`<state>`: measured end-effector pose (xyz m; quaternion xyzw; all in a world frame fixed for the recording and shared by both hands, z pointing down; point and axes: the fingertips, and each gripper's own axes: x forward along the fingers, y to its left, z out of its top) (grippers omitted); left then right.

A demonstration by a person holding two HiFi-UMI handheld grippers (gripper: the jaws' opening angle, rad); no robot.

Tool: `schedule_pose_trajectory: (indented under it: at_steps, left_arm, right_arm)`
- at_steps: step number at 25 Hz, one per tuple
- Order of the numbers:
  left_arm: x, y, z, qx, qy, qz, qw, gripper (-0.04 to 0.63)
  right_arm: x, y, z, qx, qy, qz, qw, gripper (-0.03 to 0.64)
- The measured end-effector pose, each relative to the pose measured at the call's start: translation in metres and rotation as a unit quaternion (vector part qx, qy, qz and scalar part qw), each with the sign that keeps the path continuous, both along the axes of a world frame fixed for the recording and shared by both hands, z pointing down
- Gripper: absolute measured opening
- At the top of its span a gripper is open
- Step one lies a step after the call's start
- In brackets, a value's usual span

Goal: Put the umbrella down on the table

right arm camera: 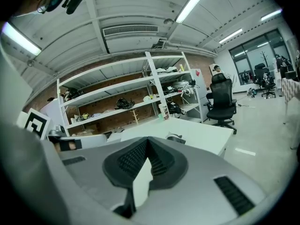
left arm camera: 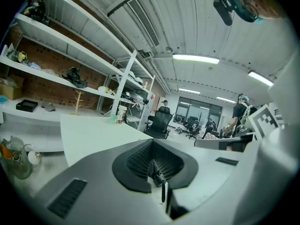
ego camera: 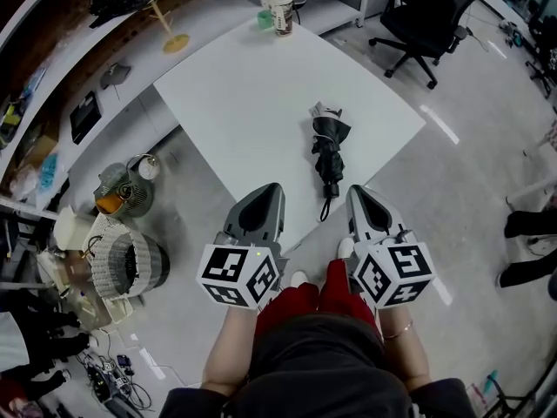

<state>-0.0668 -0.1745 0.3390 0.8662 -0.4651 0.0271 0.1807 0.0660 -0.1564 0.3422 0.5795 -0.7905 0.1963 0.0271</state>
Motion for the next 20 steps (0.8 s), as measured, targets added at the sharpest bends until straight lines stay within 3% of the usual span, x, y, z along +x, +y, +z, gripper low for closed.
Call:
schedule_pose_trajectory:
  at_steps: [20]
  left_arm:
    - [-0.022,0.034,0.000,-0.003,0.022,-0.013,0.9997,0.014]
  right_arm:
    - [-0.016,0.020,-0.008,0.023,-0.002,-0.008,1.000,0.018]
